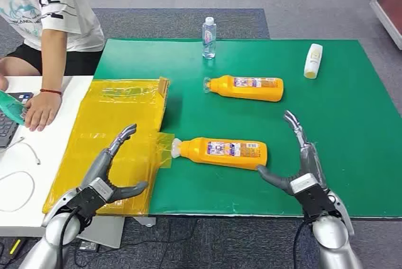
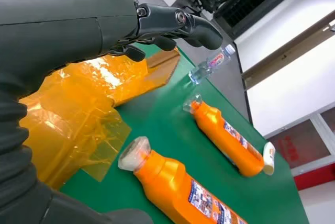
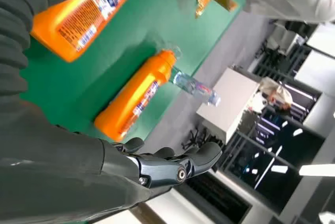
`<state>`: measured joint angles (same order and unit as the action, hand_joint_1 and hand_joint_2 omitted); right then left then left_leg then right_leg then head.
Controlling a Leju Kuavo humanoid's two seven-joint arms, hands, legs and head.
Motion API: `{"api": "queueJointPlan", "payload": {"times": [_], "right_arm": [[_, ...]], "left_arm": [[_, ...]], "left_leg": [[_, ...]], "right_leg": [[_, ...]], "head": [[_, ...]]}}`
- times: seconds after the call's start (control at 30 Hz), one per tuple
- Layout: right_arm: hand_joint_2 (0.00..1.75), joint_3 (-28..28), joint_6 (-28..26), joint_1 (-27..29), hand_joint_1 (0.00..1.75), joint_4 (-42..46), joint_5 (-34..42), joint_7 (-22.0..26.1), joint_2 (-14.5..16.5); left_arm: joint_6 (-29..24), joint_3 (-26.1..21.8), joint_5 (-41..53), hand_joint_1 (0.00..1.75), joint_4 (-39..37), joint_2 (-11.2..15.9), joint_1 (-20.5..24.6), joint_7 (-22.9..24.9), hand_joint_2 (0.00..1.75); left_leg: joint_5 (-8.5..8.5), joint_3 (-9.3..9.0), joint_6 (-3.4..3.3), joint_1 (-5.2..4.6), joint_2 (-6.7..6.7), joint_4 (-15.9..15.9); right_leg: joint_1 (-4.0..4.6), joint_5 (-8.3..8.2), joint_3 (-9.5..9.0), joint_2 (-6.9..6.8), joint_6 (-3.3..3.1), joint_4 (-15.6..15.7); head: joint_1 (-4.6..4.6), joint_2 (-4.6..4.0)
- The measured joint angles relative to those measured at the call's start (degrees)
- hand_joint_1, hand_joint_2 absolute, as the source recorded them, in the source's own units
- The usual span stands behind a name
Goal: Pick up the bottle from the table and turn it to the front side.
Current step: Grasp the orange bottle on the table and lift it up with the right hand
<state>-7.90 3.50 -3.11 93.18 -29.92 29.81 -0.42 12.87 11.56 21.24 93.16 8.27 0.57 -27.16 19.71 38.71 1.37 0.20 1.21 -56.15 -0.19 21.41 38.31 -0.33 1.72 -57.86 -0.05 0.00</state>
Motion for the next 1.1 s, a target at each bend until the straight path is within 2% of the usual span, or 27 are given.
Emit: {"api": "queueJointPlan", "payload": {"times": [0.1, 0.23, 0.47, 0.83, 1.1], "right_arm": [[1.75, -1.2, 0.0, -0.8, 0.00, -0.9, -3.0, -0.4, -1.0], [1.75, -5.3, 0.3, -4.0, 0.00, -4.1, -8.6, -1.0, -3.8], [1.75, -15.9, 2.1, -14.0, 0.00, -11.9, -9.5, -1.8, -8.0], [1.75, -29.7, 4.6, -27.2, 0.00, -24.5, -11.1, -6.7, -8.4], [1.75, -40.1, 6.8, -36.4, 0.00, -39.8, -15.4, -11.1, -7.3]], "left_arm": [[0.4, 0.3, 0.0, 0.00, -0.7, -0.2, 0.6, -0.3, 1.75], [1.4, 1.1, -0.4, 0.00, -2.6, -0.3, 2.4, -1.2, 1.75], [2.2, 2.6, -2.0, 0.00, -7.1, -0.4, 6.5, -2.6, 1.75], [2.4, 4.9, -2.7, 0.00, -11.6, -0.8, 10.0, -3.1, 1.75], [2.4, 5.6, -2.9, 0.00, -13.3, -0.8, 10.8, -4.0, 1.75]], "left_leg": [[0.00, 0.00, -0.01, 0.00, 0.00, 0.0], [-0.04, 0.00, -0.01, 0.00, 0.00, 0.0], [-0.17, -0.01, 0.03, 0.00, 0.00, 0.0], [-0.19, 0.00, 0.03, 0.00, 0.00, 0.0], [-0.21, 0.00, 0.02, 0.00, 0.00, 0.0]], "right_leg": [[0.00, -0.01, -0.01, 0.00, 0.00, 0.0], [0.00, -0.08, -0.01, 0.00, 0.00, 0.0], [0.00, -0.18, 0.00, 0.00, -0.06, 0.0], [0.01, -0.19, 0.00, 0.01, -0.07, 0.0], [0.01, -0.20, 0.00, 0.00, -0.05, 0.0]], "head": [[0.01, 0.00], [0.01, 0.00], [0.00, 0.00], [-0.01, 0.00], [-0.01, 0.00]]}}
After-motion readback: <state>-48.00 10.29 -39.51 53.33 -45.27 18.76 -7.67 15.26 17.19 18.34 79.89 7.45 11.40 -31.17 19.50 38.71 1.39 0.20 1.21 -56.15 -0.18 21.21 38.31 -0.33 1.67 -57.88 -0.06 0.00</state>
